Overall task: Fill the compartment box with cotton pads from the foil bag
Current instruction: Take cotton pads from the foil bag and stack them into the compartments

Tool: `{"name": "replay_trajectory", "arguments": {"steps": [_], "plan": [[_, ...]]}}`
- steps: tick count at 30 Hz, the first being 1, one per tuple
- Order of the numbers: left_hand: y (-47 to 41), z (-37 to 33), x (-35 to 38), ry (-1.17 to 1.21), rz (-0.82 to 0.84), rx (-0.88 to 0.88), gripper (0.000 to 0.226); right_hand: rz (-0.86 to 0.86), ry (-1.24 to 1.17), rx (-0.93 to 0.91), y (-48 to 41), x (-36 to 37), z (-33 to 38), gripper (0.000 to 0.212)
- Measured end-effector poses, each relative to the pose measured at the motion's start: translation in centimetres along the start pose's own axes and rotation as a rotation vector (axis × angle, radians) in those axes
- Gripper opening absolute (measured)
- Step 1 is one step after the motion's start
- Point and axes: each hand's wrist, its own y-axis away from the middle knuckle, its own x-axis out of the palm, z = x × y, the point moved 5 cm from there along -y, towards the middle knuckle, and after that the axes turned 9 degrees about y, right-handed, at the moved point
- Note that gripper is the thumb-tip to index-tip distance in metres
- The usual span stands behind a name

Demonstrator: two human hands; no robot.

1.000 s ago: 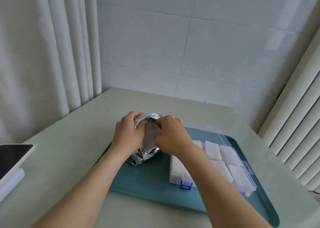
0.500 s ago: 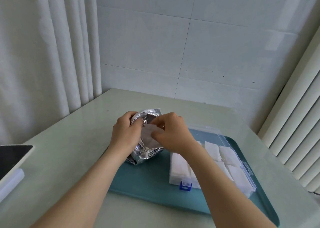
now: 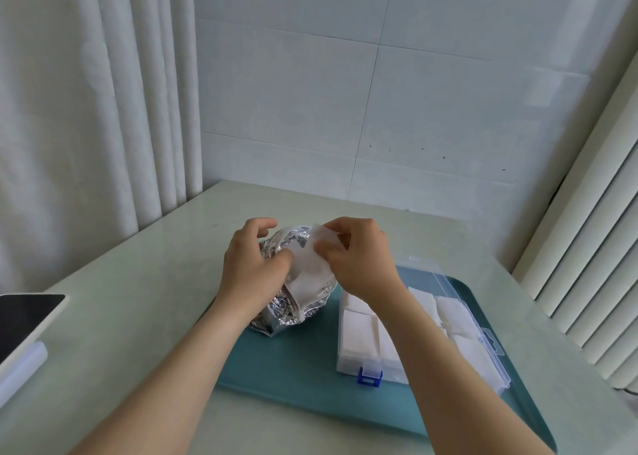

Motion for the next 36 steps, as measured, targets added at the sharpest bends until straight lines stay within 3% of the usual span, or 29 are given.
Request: {"name": "replay_trajectory", "arguments": {"steps": [7, 10, 16, 23, 28, 33, 36], "plan": [[-0.3, 0.6, 0.2, 0.004, 0.024, -0.012, 0.046, 0.286, 0.118, -0.119, 0.7, 1.8, 0.7, 0.021], [-0.5, 0.9, 0.1, 0.007, 0.025, -0.023, 0.046, 0.318, 0.126, -0.11, 1.1, 2.0, 1.0, 0.03], [-0.6, 0.9, 0.1, -0.002, 0.026, -0.006, 0.046, 0.142, 0.12, -0.002, 0.3, 1.1, 0.2, 0.025], [0.4, -0.5, 0.2, -0.028, 0.029, 0.042, 0.048, -0.112, 0.112, -0.061, 0.1, -0.5, 0.7, 0.013], [1.2, -1.8, 0.4, -0.121, 0.047, 0.21, 0.057, -0.275, 0.08, -0.06, 0.4, -2.3, 1.2, 0.014], [2.2, -3.1, 1.4, -0.281, 0.104, 0.438, 0.038, -0.301, 0.01, 0.015, 0.9, -3.1, 1.1, 0.019], [2.5, -2.8, 2.3, -0.437, 0.152, 0.527, 0.038, -0.309, -0.07, 0.091, 1.4, -3.7, 0.3, 0.013]]}}
